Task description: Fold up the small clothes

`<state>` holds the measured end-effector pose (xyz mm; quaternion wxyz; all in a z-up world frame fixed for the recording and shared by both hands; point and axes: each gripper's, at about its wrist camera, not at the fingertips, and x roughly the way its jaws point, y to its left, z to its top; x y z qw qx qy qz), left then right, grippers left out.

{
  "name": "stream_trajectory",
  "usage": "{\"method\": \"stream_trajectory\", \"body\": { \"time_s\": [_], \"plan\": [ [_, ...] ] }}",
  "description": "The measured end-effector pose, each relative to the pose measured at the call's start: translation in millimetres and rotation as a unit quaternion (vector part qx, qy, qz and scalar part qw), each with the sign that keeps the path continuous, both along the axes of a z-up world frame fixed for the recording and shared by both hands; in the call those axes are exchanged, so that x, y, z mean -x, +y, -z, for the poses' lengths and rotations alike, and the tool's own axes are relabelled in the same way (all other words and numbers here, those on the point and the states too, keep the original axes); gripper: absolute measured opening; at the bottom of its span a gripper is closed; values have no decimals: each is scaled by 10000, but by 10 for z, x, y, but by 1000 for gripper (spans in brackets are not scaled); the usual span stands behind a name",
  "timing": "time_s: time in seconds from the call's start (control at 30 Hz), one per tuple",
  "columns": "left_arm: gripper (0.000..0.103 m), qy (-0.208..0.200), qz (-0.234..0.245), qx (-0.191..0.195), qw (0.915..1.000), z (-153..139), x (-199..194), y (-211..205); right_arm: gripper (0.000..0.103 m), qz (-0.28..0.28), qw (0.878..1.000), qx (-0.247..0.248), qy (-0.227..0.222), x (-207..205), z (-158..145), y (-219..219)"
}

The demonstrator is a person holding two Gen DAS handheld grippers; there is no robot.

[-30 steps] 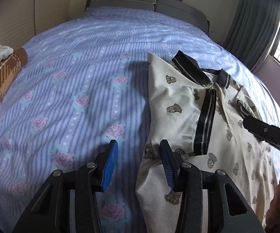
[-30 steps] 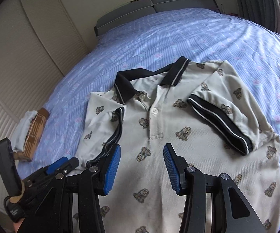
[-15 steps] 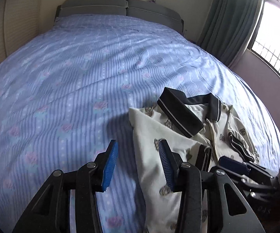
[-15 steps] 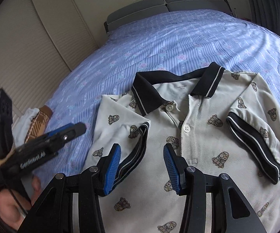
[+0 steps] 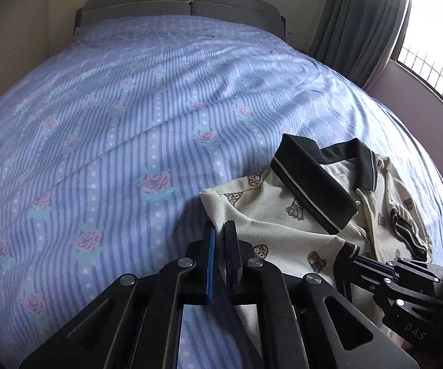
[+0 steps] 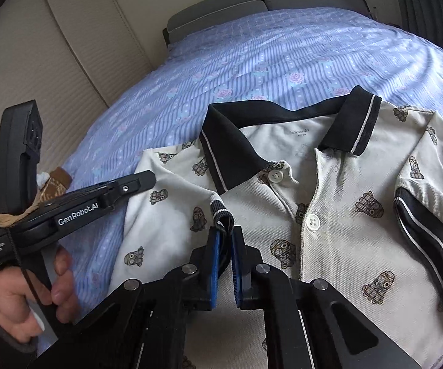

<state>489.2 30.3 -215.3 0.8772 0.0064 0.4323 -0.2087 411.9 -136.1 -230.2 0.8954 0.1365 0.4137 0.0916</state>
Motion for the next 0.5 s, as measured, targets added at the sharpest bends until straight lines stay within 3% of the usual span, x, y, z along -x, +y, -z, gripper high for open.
{"method": "stream_trajectory", "body": {
  "time_s": [0.2,0.37,0.5],
  "plan": [
    [8,-115,-33,-11,9999,-56,124,38,12,192,9996,-103,158,40,14,-110],
    [9,-296,-92,-37,9995,-254,578,99,17,396,9992,-23,94,221,-69,-271],
    [12,-264,-43,-16,9996,-341,1031,132,17,-8,9992,-377,-129,402,-176,-315]
  ]
}}
